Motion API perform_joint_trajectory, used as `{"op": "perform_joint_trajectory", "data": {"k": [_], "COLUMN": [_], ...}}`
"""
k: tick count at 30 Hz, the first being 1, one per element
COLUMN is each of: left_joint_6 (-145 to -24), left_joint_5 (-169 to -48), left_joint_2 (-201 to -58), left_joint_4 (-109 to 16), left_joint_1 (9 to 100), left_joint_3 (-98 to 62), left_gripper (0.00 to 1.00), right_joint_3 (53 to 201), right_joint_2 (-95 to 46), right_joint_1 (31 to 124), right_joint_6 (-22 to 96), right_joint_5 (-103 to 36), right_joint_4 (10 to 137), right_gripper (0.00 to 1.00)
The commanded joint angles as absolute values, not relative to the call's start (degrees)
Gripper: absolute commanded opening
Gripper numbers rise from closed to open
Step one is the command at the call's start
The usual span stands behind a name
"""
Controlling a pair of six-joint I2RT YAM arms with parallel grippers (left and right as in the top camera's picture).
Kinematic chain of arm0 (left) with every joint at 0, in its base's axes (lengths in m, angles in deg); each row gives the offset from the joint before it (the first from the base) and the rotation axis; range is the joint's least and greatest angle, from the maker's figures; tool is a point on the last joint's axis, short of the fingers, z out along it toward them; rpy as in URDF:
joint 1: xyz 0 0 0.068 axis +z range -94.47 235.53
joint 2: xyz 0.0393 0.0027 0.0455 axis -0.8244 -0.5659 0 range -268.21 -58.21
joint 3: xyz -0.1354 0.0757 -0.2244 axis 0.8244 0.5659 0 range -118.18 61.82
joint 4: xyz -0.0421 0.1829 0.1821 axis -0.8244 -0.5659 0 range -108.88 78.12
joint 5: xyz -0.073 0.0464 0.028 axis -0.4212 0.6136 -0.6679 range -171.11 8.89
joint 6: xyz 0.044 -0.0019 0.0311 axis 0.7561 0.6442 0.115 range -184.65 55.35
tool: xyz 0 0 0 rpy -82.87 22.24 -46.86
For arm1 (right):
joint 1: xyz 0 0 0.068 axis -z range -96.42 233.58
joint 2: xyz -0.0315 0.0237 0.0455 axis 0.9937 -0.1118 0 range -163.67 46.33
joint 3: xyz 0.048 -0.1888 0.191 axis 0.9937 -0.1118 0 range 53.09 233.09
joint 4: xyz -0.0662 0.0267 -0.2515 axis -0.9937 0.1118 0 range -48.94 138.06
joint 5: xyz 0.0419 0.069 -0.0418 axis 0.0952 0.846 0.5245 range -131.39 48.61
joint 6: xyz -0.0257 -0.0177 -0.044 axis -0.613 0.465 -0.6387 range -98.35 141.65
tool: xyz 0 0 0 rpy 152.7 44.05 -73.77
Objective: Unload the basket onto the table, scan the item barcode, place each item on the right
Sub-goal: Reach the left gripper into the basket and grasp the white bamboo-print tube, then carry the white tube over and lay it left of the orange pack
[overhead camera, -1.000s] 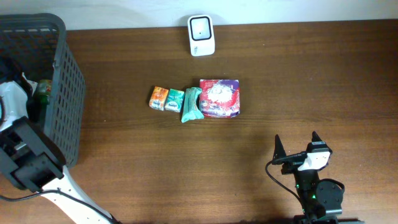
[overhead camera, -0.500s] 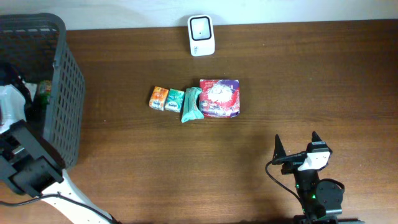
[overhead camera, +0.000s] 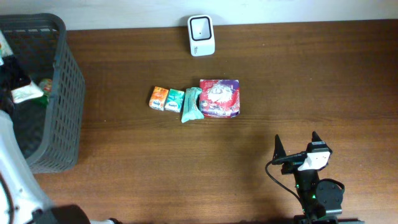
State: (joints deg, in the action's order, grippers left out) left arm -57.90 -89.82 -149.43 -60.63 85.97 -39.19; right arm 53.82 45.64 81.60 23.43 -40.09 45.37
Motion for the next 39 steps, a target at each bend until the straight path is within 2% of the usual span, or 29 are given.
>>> {"op": "perform_joint_trajectory", "data": {"k": [1,5,10,11,18,24,28,39], "left_joint_6": [-65.1,-65.3,-65.1,-65.1,-68.9,-69.2,-74.1,-74.3], "left_joint_5": [-112.4,-131.3,-133.8,-132.5,-98.8,-84.0,-78.1,-77.5], "left_joint_2": [-141.8,-140.5,-140.5,-140.5,-143.2,-151.4,-159.2,-177.4], "left_joint_4": [-59.9,-62.9,-65.1,-65.1,-68.6,-68.6,-69.0,-69.7], "left_joint_1": [85.9,85.9,82.2,80.2,59.8,48.9,47.1,47.1], "left_joint_3": [-40.1,-40.1,-40.1,-40.1,-39.4,-39.4,-39.4,-39.4], "left_gripper": [0.0,0.0,0.0,0.0,0.0,0.0,0.0,0.0], "right_joint_3": [53.4,53.4,53.4,53.4,53.4,53.4,53.4,53.4], "right_joint_2": [46.0,46.0,46.0,46.0,46.0,46.0,46.0,46.0], "right_joint_1": [81.4,81.4,81.4,81.4,81.4,81.4,81.4,81.4], "right_joint_6": [24.0,24.0,24.0,24.0,24.0,24.0,24.0,24.0], "right_joint_5": [-40.6,-40.6,-40.6,-40.6,-40.6,-40.6,-40.6,-40.6], "right_joint_4": [45.6,45.6,45.6,45.6,45.6,45.6,45.6,45.6], "right_gripper": [0.98,0.99,0.98,0.99,0.99,0.99,0.99,0.99]}}
